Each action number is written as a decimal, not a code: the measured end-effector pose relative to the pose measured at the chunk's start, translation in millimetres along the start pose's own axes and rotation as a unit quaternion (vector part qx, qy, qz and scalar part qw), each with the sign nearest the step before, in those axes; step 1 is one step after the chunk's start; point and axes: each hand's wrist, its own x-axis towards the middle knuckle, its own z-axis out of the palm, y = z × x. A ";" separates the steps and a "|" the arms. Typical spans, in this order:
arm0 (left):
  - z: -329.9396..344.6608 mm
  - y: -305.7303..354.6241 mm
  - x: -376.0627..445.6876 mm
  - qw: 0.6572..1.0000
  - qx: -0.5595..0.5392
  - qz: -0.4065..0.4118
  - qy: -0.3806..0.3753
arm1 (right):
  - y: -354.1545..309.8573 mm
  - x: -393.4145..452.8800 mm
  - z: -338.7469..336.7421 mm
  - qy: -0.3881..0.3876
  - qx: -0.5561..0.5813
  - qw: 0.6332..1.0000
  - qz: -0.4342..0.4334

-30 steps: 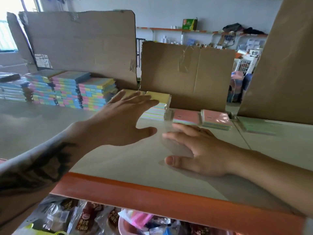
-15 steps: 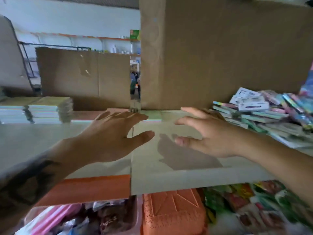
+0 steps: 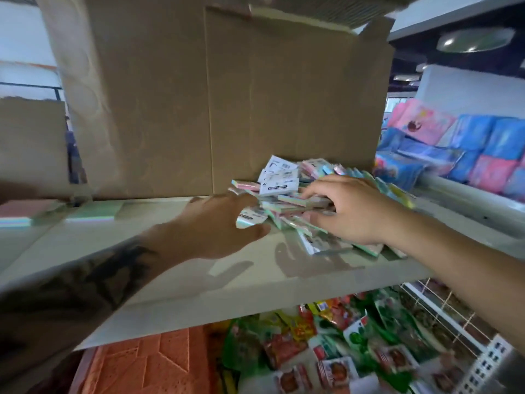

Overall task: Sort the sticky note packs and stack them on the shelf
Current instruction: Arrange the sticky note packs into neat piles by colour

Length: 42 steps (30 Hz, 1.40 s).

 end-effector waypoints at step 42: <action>-2.8 -68.5 -64.1 0.967 0.157 -0.033 0.199 | -68.6 53.2 83.9 0.279 -0.106 0.943 -0.147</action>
